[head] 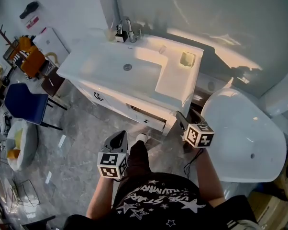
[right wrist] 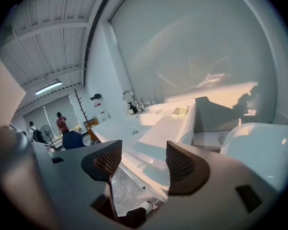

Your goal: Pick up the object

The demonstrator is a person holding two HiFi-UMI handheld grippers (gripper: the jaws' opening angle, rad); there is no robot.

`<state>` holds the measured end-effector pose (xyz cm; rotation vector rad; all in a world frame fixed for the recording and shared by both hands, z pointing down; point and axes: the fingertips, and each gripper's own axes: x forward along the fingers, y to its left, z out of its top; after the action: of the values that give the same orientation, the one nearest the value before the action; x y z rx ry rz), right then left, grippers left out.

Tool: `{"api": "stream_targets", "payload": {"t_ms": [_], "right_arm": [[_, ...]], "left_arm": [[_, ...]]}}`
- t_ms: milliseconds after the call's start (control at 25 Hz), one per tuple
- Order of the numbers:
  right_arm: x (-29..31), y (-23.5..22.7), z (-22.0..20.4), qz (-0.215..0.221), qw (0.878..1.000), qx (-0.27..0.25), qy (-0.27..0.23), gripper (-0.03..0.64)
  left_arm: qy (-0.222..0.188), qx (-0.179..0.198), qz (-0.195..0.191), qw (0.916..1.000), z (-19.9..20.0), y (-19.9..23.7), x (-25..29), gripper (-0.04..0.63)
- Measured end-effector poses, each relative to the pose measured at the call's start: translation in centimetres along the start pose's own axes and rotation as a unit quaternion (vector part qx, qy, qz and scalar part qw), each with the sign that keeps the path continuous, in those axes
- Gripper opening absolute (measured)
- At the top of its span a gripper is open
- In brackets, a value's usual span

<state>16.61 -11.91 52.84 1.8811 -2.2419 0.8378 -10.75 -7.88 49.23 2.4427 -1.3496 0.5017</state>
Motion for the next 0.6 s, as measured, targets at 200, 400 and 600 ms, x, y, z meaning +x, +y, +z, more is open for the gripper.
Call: {"api": "stream_targets", "payload": {"t_ms": [200, 400, 600], "right_arm": [[5.0, -2.4, 3.0, -0.055, 0.998, 0.018, -0.004, 0.284], [11.0, -4.3, 6.3, -0.104, 0.994, 0.022, -0.002, 0.284], [15.7, -6.0, 9.2, -0.146, 0.989, 0.021, 0.002, 0.284]], "left_arm": [[0.004, 0.025, -0.051, 0.9984, 4.1, 3.6, 8.0, 0.015], [0.022, 0.041, -0.097, 0.9942, 6.8, 6.8, 15.9, 0.015], [0.029, 0.066, -0.137, 0.9880, 9.7, 9.4, 21.9, 0.015]]}}
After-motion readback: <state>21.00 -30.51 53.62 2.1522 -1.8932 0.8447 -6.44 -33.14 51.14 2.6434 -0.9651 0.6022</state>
